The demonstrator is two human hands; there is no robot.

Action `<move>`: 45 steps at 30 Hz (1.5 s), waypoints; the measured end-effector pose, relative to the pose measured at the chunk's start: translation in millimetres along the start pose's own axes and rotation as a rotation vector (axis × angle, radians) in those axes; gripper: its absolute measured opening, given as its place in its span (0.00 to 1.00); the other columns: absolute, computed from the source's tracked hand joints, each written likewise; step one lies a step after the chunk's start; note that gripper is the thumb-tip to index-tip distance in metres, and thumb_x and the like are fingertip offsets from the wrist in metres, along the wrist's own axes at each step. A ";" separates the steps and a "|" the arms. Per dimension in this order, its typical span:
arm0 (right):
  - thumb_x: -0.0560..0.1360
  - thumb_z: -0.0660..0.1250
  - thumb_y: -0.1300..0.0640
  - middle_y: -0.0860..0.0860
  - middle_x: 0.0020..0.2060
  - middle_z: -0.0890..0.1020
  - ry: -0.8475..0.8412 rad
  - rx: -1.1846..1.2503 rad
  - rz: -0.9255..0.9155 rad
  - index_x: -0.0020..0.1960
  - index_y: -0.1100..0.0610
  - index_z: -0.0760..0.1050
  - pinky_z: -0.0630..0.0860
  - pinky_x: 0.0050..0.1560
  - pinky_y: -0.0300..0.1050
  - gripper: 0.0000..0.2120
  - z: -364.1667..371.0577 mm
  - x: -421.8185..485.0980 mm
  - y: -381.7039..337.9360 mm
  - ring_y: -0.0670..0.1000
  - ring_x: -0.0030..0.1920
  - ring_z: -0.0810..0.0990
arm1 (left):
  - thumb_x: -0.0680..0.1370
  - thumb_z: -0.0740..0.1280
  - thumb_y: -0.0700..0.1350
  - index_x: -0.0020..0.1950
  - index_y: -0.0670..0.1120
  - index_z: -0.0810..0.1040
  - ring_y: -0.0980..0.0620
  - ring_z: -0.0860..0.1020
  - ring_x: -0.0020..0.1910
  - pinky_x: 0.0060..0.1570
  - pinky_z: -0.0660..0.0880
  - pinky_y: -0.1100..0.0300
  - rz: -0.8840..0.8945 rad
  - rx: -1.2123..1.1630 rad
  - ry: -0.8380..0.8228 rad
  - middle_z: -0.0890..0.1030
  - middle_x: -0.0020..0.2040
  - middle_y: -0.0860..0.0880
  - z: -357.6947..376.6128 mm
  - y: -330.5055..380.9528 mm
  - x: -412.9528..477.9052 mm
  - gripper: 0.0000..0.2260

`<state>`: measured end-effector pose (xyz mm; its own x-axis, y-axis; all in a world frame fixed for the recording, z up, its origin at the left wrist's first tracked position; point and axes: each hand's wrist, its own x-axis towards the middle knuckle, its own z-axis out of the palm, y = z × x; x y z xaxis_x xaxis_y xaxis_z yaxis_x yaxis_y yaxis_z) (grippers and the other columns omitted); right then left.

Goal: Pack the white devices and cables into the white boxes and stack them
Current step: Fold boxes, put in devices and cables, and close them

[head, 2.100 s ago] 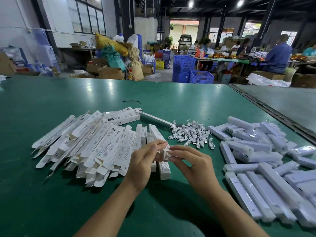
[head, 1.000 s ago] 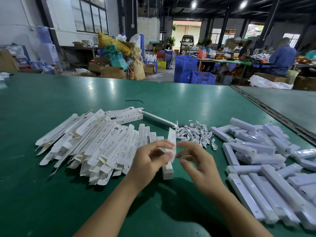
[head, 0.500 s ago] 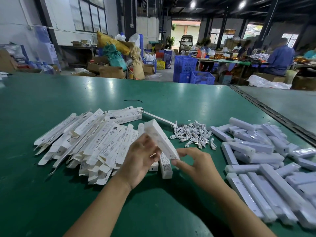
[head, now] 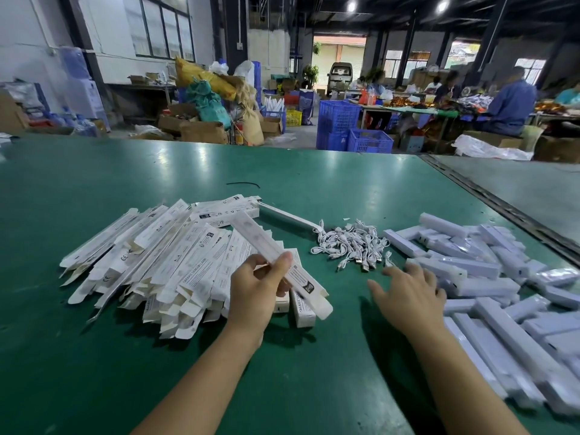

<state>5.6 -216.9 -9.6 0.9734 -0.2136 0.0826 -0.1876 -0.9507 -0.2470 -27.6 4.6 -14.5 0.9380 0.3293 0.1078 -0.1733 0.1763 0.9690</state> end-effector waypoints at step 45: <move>0.68 0.64 0.63 0.45 0.29 0.80 -0.126 1.221 -0.306 0.42 0.52 0.84 0.71 0.34 0.35 0.11 -6.9 -30.0 -38.0 0.44 0.31 0.72 | 0.77 0.71 0.44 0.51 0.46 0.79 0.53 0.83 0.34 0.35 0.79 0.63 0.014 -0.327 0.207 0.86 0.41 0.47 -6.3 3.4 12.0 0.04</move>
<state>-17.3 -175.9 4.0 0.9737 0.0643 0.2186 0.2249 -0.1165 -0.9674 -18.9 15.0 -11.4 0.8603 0.5081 0.0414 -0.3037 0.4456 0.8422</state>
